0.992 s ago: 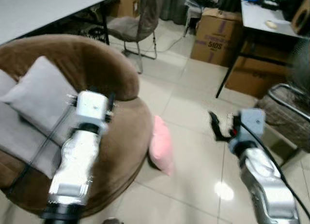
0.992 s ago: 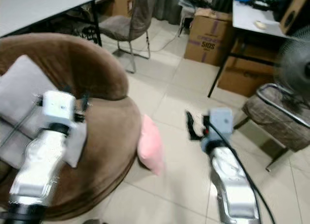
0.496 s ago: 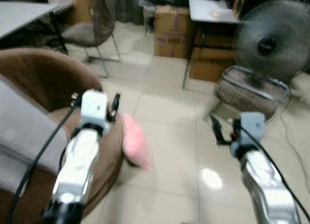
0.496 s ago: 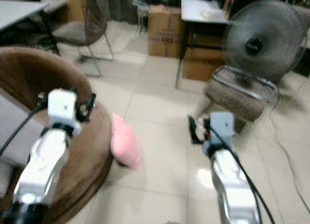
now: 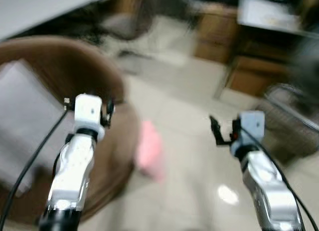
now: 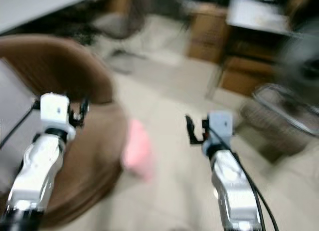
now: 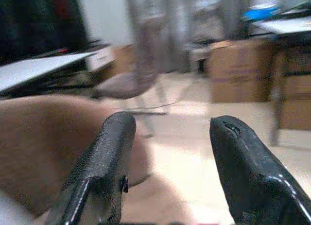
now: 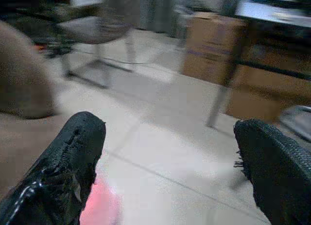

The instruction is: Move the pillow to the sofa from floor

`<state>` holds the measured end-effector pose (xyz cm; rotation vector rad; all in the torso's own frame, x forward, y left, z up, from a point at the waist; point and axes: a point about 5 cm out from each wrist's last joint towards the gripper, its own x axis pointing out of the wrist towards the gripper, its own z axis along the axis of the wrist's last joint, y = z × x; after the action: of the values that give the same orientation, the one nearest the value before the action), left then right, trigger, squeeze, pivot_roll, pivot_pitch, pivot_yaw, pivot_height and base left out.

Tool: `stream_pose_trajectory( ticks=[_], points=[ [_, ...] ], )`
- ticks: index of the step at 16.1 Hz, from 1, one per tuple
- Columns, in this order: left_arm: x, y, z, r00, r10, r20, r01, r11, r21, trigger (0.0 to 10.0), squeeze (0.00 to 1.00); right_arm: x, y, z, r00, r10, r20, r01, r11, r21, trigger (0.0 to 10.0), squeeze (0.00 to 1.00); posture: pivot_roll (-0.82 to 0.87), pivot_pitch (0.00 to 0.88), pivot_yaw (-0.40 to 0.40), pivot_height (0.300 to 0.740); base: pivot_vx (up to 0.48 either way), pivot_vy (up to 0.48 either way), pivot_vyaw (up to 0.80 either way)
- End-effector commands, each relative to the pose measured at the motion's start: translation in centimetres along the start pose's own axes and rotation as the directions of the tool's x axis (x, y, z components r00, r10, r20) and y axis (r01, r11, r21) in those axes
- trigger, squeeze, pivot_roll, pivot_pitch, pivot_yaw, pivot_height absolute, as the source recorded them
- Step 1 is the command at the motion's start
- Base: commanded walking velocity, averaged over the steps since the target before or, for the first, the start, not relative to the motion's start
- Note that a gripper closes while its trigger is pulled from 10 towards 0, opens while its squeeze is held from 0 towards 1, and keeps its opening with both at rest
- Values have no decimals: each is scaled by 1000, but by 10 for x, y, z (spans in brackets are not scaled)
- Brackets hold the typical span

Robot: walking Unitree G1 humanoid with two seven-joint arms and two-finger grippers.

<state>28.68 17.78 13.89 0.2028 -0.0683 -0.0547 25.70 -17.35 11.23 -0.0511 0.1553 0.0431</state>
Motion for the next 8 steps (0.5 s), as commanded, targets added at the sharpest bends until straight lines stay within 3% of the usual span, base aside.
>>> stream_pose_trajectory(
  ticks=[1, 8],
  points=[
    [1, -6, 3, 1000, -24, 9, 24, 1000, 1, 10000, 0, 0, -7, 2, 1000, -26, 12, 26, 1000, -2, 10000, 0, 27, 0, -21, 740, 431, 0, 0],
    [4, -7, 4, 999, -46, 10, 46, 999, 10, 10000, 0, -1, -10, 1, 998, -56, 17, 56, 998, 8, 10000, 0, 23, 0, -10, 740, 427, 0, 0]
  ],
)
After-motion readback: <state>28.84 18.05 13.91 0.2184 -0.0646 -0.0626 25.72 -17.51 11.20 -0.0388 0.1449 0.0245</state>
